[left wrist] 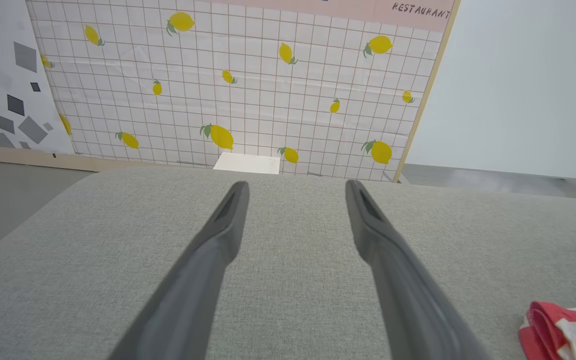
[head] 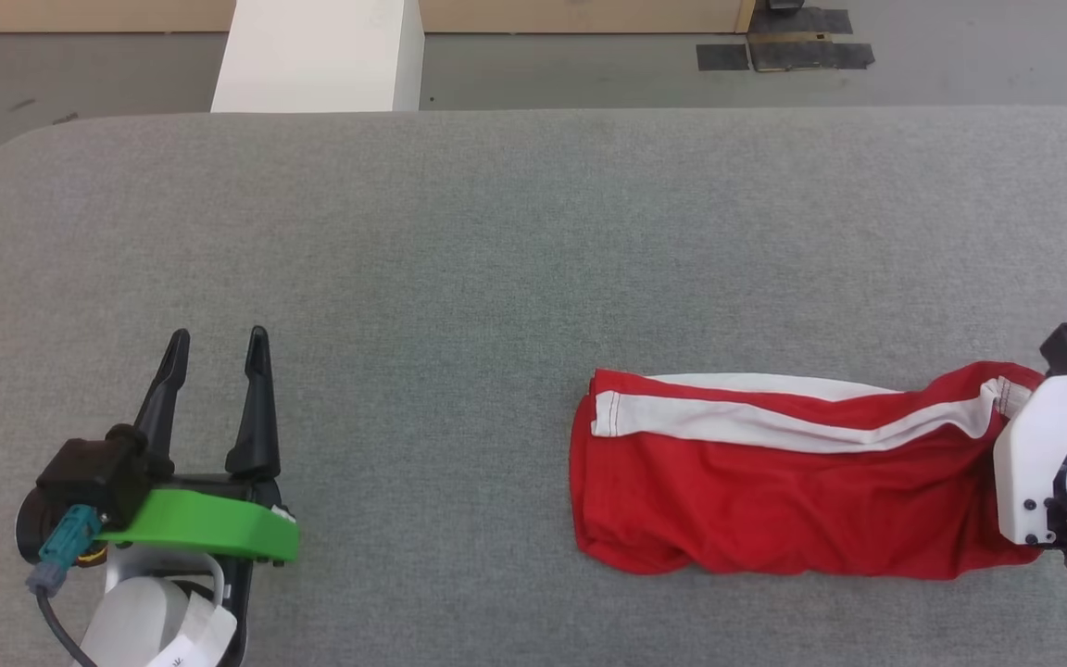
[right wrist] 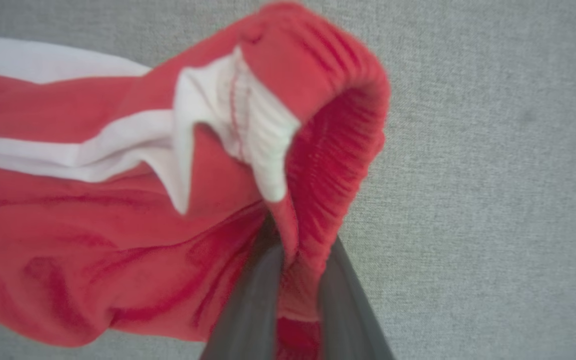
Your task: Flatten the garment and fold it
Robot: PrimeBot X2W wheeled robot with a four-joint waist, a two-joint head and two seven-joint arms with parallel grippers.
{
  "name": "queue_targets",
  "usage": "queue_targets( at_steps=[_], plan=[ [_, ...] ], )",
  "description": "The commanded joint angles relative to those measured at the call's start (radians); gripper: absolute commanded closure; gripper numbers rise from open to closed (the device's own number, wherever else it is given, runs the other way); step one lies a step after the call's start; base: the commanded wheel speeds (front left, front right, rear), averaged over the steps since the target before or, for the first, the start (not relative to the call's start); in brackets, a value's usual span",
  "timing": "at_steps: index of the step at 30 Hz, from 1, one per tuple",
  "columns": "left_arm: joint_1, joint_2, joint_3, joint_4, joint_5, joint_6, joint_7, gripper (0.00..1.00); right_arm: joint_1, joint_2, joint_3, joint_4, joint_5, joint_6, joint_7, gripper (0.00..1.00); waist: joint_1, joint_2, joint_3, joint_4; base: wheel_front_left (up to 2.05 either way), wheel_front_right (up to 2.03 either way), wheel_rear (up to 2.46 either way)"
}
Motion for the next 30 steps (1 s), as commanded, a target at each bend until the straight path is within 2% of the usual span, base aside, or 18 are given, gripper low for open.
queue_targets(
  at_steps=[1,8,14,22,30],
  plan=[
    [0.014,-0.011,0.003,0.005,0.014,-0.007,-0.005,0.0,-0.016,-0.035,0.063,-0.036,0.001,-0.002,0.043,1.0,0.0,0.0,-0.007,0.001,0.0,0.0,0.0],
    [0.023,-0.015,0.011,0.01,0.019,-0.009,-0.005,0.0,-0.007,-0.102,0.219,-0.236,0.089,-0.002,0.162,1.0,0.0,0.0,-0.022,-0.004,0.0,0.0,0.0],
    [0.026,-0.018,0.016,0.007,0.021,-0.012,-0.005,0.0,0.0,-0.108,0.305,-0.369,0.156,-0.002,0.244,1.0,0.0,0.0,-0.029,0.0,0.0,0.0,0.0],
    [0.029,-0.023,0.019,0.004,0.025,-0.018,-0.005,0.0,-0.044,-0.011,0.401,-0.348,0.165,-0.002,0.218,1.0,0.0,0.0,-0.025,0.014,0.0,0.0,0.0],
    [0.025,-0.037,0.014,0.008,0.032,-0.024,-0.005,0.0,-0.123,0.124,0.493,-0.179,0.102,-0.002,0.128,1.0,0.0,0.0,-0.006,0.038,0.0,0.0,0.0]
  ],
)
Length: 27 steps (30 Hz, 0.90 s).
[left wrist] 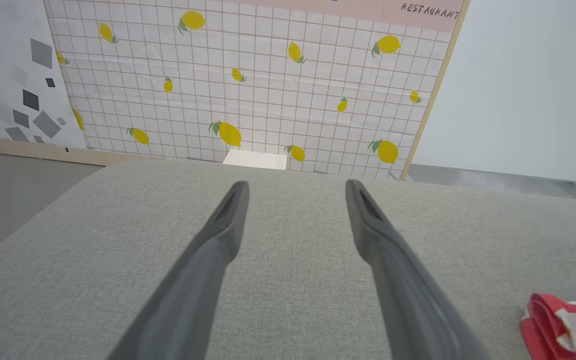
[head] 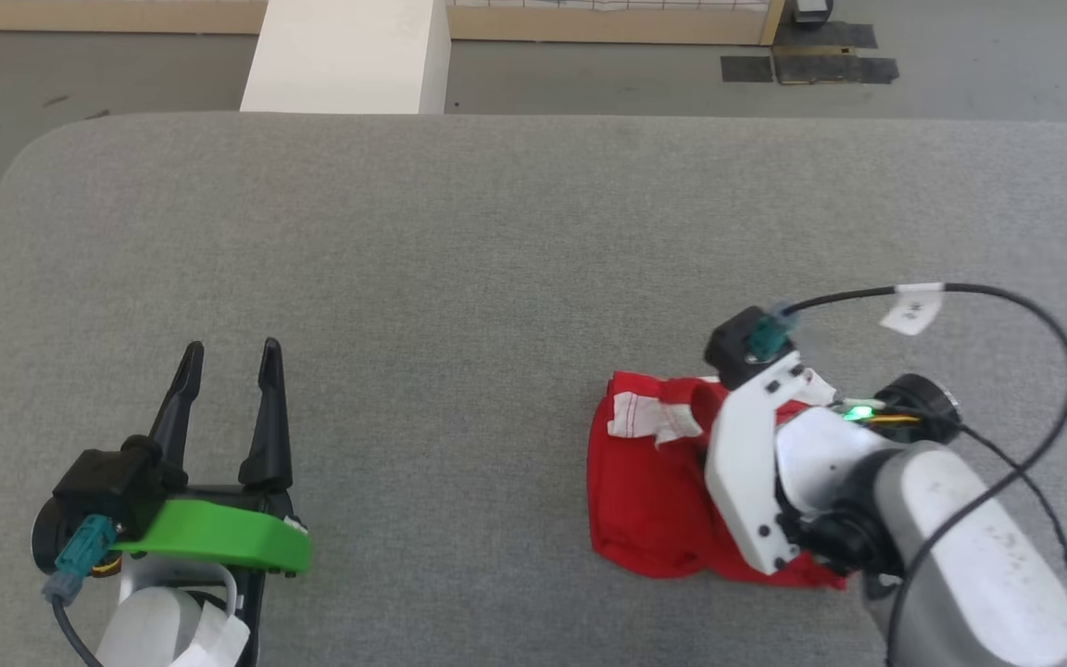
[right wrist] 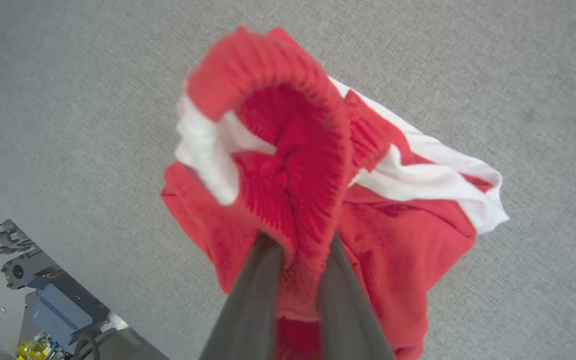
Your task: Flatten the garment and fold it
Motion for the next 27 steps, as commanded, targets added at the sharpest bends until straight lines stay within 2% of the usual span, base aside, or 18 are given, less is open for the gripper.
queue_targets(
  at_steps=[1,11,12,13,18,23,27],
  plan=[
    [0.007,-0.007,0.001,0.002,0.006,-0.007,-0.005,0.0,-0.021,0.013,0.009,0.032,-0.016,-0.002,-0.016,1.0,0.0,0.0,0.008,0.01,0.0,0.0,0.0],
    [-0.002,-0.02,0.007,0.019,0.01,-0.018,-0.005,0.0,-0.045,0.071,0.042,0.242,-0.069,-0.002,-0.102,1.0,0.0,0.0,0.016,0.029,0.0,0.0,0.0],
    [0.0,-0.021,0.009,0.021,0.011,-0.018,-0.005,0.0,-0.046,0.075,0.045,0.25,-0.064,-0.002,-0.112,0.62,0.0,0.0,0.013,0.029,0.0,0.0,0.0],
    [0.002,-0.021,0.01,0.022,0.011,-0.018,-0.005,0.0,-0.048,0.077,0.049,0.252,-0.059,-0.002,-0.122,0.0,0.0,0.0,0.01,0.027,0.0,0.0,0.0],
    [0.017,-0.021,0.014,0.029,0.015,-0.022,-0.005,0.0,-0.058,0.079,0.082,0.211,-0.01,-0.002,-0.158,0.0,0.0,0.0,-0.017,0.015,0.0,0.0,0.0],
    [0.033,-0.017,0.02,0.034,0.017,-0.021,-0.005,0.0,-0.061,0.063,0.095,0.089,0.069,-0.002,-0.173,0.0,0.0,0.0,-0.049,-0.007,0.0,0.0,0.0],
    [0.051,-0.015,0.022,0.037,0.017,-0.016,-0.005,0.0,-0.057,0.058,0.054,-0.018,0.122,-0.002,-0.211,0.0,0.0,0.0,-0.079,-0.029,0.0,0.0,0.0]
  ],
)
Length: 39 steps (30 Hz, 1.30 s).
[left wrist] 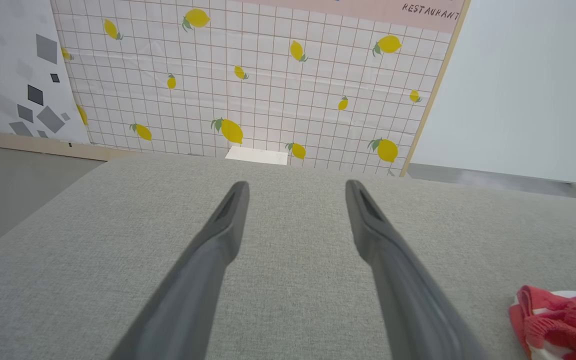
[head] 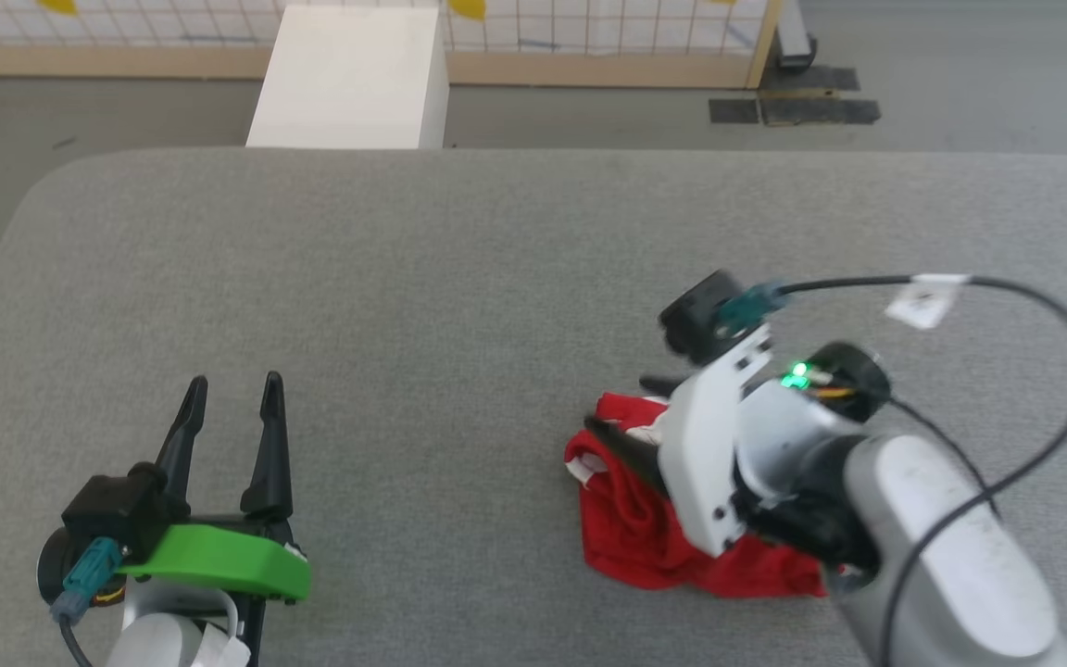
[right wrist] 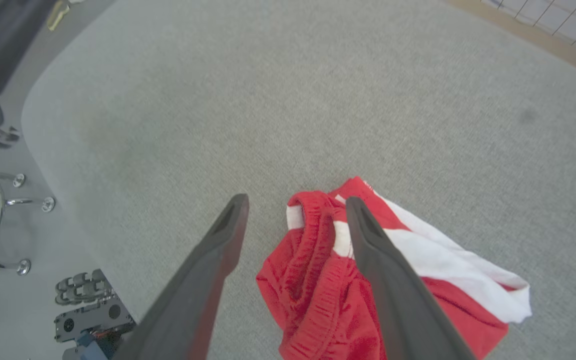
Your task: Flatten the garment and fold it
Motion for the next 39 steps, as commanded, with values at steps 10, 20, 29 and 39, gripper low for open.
queue_targets(
  at_steps=[10,20,29,39],
  plan=[
    [0.043,0.008,0.011,-0.01,-0.003,0.019,-0.003,0.0,0.036,0.002,-0.268,-0.151,-0.005,-0.002,-0.373,0.0,0.0,0.0,-0.08,-0.073,0.0,0.0,0.0],
    [0.069,0.002,0.025,-0.027,-0.008,0.05,-0.003,0.0,0.192,0.02,-0.52,-0.12,-0.094,-0.002,-0.894,0.0,0.0,0.0,-0.108,-0.102,0.0,0.0,0.0],
    [0.082,-0.006,0.004,-0.013,0.021,0.08,-0.003,0.0,0.342,0.036,-0.576,0.014,-0.204,-0.002,-1.033,0.0,0.0,0.0,-0.118,-0.097,0.0,0.0,0.0],
    [0.087,-0.006,-0.015,0.013,0.036,0.092,-0.002,0.0,0.389,-0.006,-0.463,0.093,-0.227,-0.002,-1.004,0.0,0.0,0.0,-0.125,-0.083,0.0,0.0,0.0]
  ],
)
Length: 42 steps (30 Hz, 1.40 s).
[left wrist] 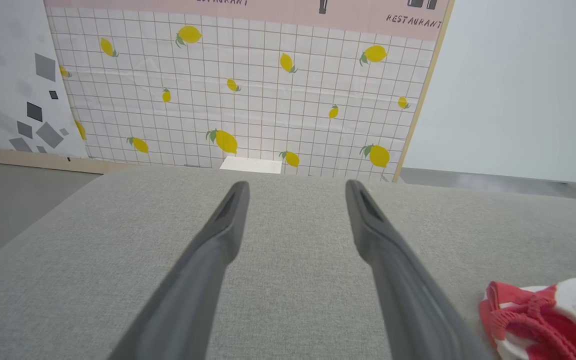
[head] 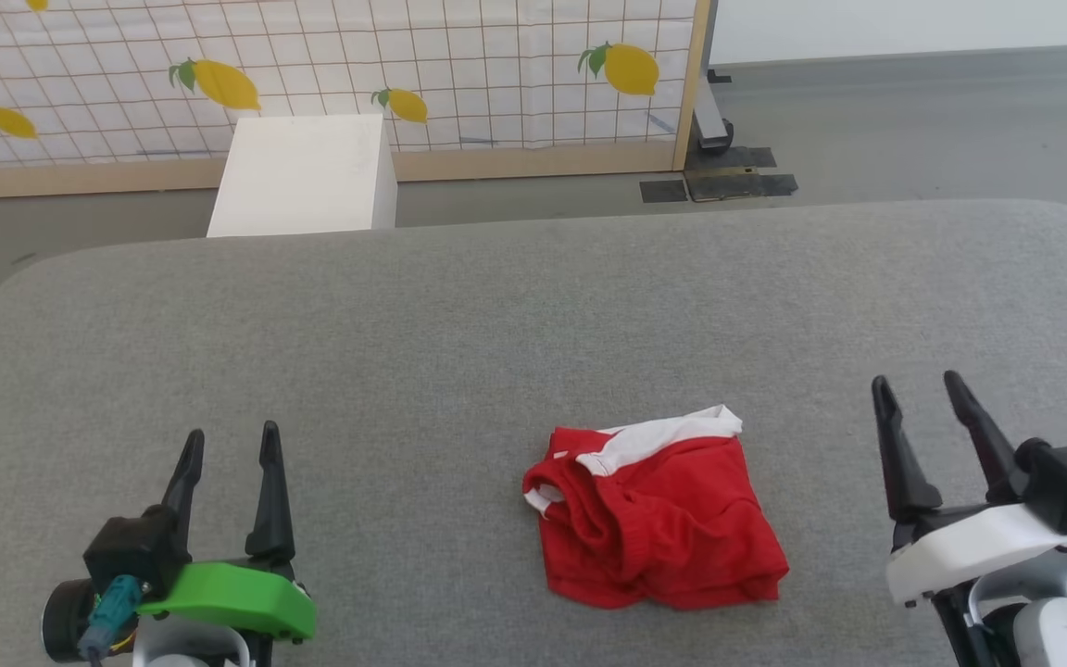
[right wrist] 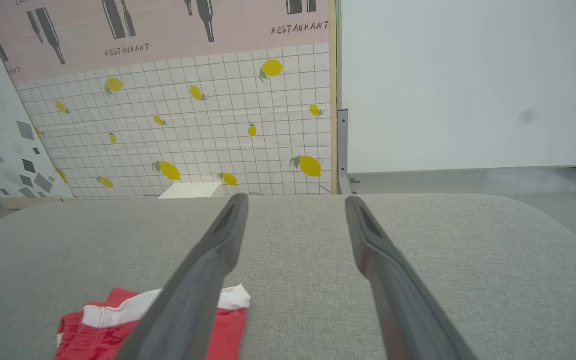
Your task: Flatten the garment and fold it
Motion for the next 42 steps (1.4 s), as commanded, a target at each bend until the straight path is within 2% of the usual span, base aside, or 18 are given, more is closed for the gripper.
queue_targets(
  at_steps=[1,26,30,34,39,42],
  plan=[
    [0.018,-0.001,-0.003,0.004,0.018,0.005,-0.002,0.0,0.02,-0.005,0.01,0.007,-0.007,-0.001,0.006,0.0,0.0,0.0,-0.003,0.003,0.0,0.0,0.0],
    [0.014,0.018,-0.031,0.015,0.025,0.028,0.028,0.0,0.018,0.004,0.015,0.028,-0.033,-0.001,0.034,0.0,0.0,0.0,0.009,0.003,0.0,0.0,0.0],
    [0.01,0.02,-0.031,0.011,0.022,0.03,0.026,0.0,0.004,0.007,0.015,0.022,-0.029,-0.001,0.072,0.0,0.0,0.0,0.016,0.004,0.0,0.0,0.0],
    [0.008,0.022,-0.028,0.002,0.018,0.034,0.025,0.0,-0.044,-0.006,0.056,0.008,0.003,-0.001,0.272,0.0,0.0,0.0,0.025,0.003,0.0,0.0,0.0],
    [0.007,0.022,-0.033,-0.002,0.014,0.035,0.025,0.0,-0.143,-0.031,0.138,0.009,0.016,-0.001,0.65,0.0,0.0,0.0,0.041,0.012,0.0,0.0,0.0],
    [0.002,0.019,-0.037,-0.002,0.011,0.035,0.025,0.0,-0.193,-0.033,0.179,0.038,0.013,-0.001,0.818,0.0,0.0,0.0,0.053,0.025,0.0,0.0,0.0]
  ],
)
